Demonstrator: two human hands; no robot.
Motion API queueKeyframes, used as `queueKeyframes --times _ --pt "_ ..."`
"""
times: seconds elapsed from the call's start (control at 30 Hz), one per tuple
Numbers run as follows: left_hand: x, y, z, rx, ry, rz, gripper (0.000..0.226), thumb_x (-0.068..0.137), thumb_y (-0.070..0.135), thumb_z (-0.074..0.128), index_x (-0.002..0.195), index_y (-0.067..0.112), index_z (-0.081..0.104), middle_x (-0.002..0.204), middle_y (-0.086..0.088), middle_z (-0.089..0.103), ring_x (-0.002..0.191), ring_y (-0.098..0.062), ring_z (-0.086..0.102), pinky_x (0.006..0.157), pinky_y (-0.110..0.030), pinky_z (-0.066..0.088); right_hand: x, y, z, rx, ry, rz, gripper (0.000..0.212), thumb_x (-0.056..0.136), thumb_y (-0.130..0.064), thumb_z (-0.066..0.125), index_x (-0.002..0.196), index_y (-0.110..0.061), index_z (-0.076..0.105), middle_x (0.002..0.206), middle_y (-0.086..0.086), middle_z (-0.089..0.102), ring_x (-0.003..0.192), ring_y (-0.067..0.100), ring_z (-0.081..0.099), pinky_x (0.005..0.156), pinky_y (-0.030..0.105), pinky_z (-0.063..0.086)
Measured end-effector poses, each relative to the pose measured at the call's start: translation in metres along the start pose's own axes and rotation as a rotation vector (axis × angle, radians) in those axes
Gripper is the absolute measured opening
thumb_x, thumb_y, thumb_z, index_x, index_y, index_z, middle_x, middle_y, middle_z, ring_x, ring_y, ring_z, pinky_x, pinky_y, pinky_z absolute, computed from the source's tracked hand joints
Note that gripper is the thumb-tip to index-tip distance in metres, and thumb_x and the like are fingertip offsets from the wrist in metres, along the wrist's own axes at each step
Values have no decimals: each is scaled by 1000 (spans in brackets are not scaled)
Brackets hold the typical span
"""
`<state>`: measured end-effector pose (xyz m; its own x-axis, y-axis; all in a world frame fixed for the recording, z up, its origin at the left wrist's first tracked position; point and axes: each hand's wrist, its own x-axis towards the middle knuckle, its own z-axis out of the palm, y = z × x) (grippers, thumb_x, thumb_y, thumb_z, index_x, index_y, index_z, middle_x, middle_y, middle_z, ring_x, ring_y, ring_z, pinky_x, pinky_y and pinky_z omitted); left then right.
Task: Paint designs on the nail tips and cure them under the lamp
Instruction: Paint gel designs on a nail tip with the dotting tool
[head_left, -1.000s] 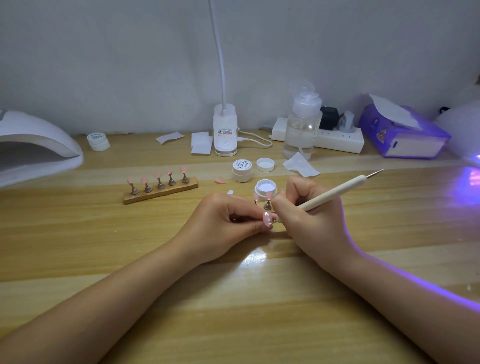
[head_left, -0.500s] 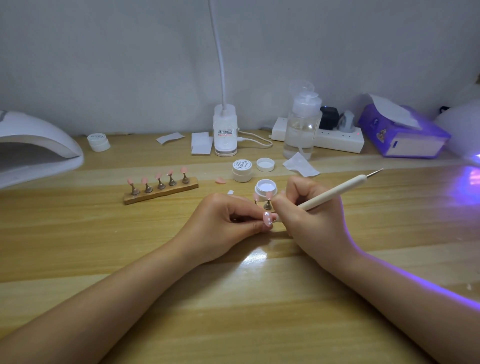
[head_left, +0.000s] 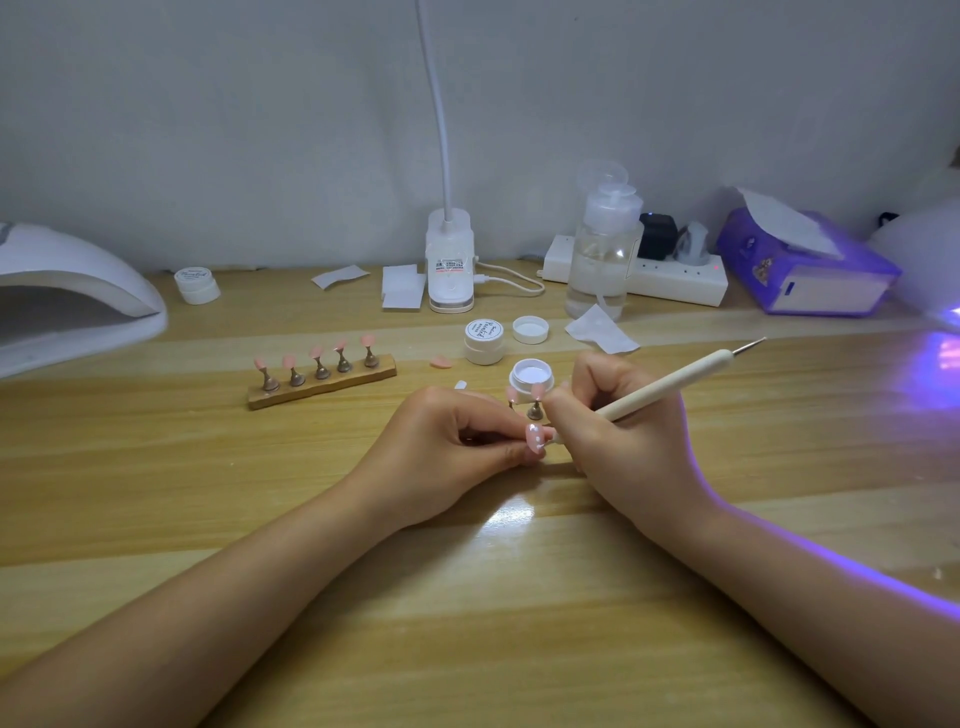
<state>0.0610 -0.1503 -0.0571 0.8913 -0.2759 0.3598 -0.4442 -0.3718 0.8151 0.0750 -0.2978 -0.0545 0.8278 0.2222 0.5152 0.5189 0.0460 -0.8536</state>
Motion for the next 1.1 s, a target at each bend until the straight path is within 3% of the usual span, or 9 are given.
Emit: queueKeyframes --times 0.13,0.33,0.57,0.63,0.73,0.8,0.87,0.97,1.1 --pt "0 0 0 5 -3 -2 20 73 6 72 90 16 71 76 12 69 71 4 61 68 -12 45 0 2 -1 2 5 -8 45 76 6 57 48 -17 31 34 -16 44 36 -5 47 44 2 34" --pt "0 0 -1 4 -3 -5 19 73 9 71 89 18 71 77 12 69 73 2 63 69 -15 47 0 2 0 14 0 -11 39 73 -2 55 47 -18 30 34 -16 43 37 -4 47 45 3 35" --pt "-1 -1 0 10 -8 6 20 73 7 72 88 19 71 77 14 69 72 6 62 68 -11 45 0 -1 -1 -25 30 10 43 75 6 56 48 -17 30 33 -15 40 34 -4 45 44 1 32" --pt "-1 -1 0 14 -2 1 18 73 8 72 87 18 72 77 11 69 72 3 62 68 -15 47 2 0 -2 -42 84 42 43 74 3 56 47 -17 29 34 -13 33 33 0 39 43 6 33" --pt "0 -2 0 11 -1 -8 18 72 8 72 88 16 73 77 10 70 71 3 61 67 -14 46 6 1 -3 -70 136 109 29 65 -13 53 44 -19 34 39 -11 28 39 5 29 44 25 36" --pt "0 -1 0 15 -4 -8 18 72 7 73 88 16 72 76 11 69 70 5 60 67 -12 45 7 0 -3 -62 144 125 27 64 -14 52 44 -19 34 40 -10 28 40 5 30 46 28 39" --pt "-1 -2 -1 19 2 -9 17 72 8 73 87 16 73 77 9 70 70 1 62 66 -16 47 6 -1 -3 -65 144 109 27 64 -14 52 45 -18 34 40 -10 29 41 5 30 46 26 38" --pt "-1 -2 0 18 19 -21 15 72 10 73 86 14 74 79 0 73 75 -17 66 70 -33 52 5 0 -3 -91 145 72 32 65 -13 52 45 -20 29 40 -11 29 42 5 31 45 21 35" --pt "-1 -1 0 9 20 -14 17 72 9 73 86 17 73 78 -1 73 76 -18 66 70 -35 51 4 2 -3 -85 121 46 36 69 -8 55 47 -20 28 39 -12 28 39 3 32 45 17 33"
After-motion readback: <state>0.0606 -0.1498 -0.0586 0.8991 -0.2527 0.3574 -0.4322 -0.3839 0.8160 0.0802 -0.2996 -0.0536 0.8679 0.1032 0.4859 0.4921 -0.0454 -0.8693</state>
